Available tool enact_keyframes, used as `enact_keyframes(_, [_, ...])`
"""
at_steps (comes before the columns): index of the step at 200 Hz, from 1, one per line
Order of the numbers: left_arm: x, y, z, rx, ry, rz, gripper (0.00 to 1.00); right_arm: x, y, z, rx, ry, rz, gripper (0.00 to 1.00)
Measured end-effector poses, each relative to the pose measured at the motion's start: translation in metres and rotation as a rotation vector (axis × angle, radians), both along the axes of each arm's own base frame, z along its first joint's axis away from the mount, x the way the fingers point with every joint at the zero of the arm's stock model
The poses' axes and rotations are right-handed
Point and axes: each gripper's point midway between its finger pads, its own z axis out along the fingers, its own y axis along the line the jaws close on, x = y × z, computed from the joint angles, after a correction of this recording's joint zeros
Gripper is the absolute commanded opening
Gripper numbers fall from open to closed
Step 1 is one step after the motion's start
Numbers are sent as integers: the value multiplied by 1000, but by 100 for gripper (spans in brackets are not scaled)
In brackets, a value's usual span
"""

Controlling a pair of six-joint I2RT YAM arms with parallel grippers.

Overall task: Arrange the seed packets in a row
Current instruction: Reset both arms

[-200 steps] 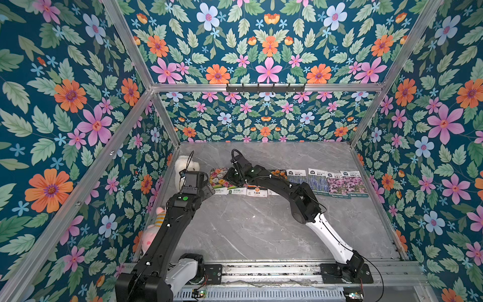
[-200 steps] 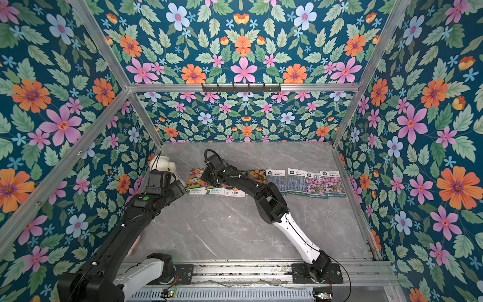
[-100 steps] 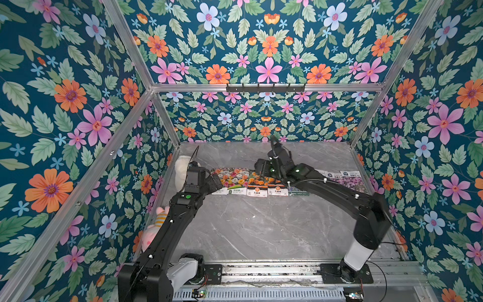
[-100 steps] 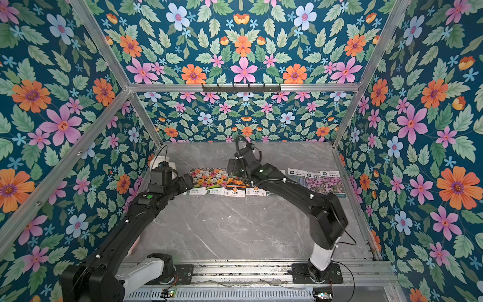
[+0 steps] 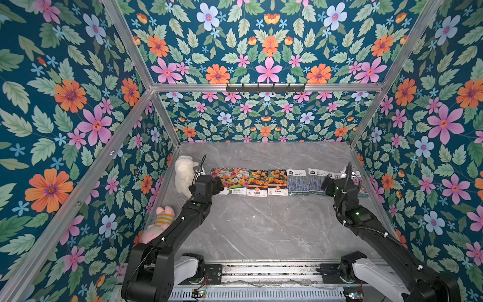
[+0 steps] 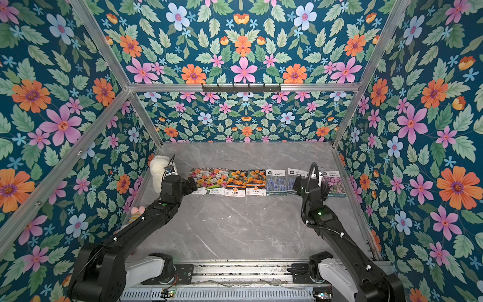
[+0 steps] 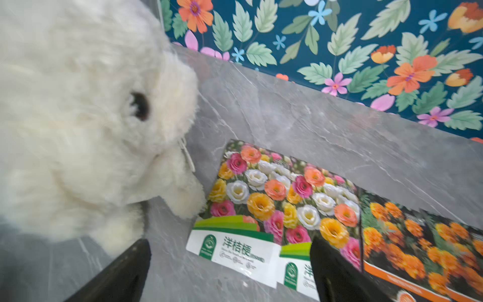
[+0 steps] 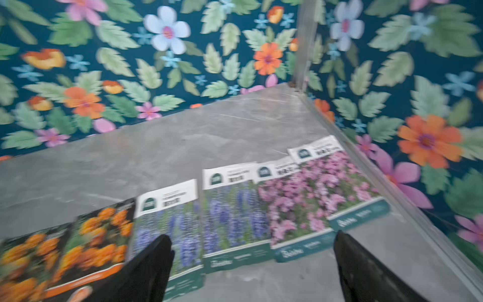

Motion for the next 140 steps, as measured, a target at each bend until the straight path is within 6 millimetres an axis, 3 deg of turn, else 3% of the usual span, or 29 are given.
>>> enact_keyframes(26, [-11, 16, -10, 94, -17, 42, 100, -15, -20, -28, -32, 6, -45, 99])
enact_keyframes(80, [-32, 45, -26, 262, -52, 94, 99, -16, -23, -75, -100, 78, -23, 99])
enact_keyframes(110, [-39, 53, -45, 318, -49, 76, 99, -5, -17, -84, -106, 75, 23, 99])
enact_keyframes(140, [-31, 45, -43, 310, -121, 2, 99, 8, -11, -83, -89, 33, 88, 99])
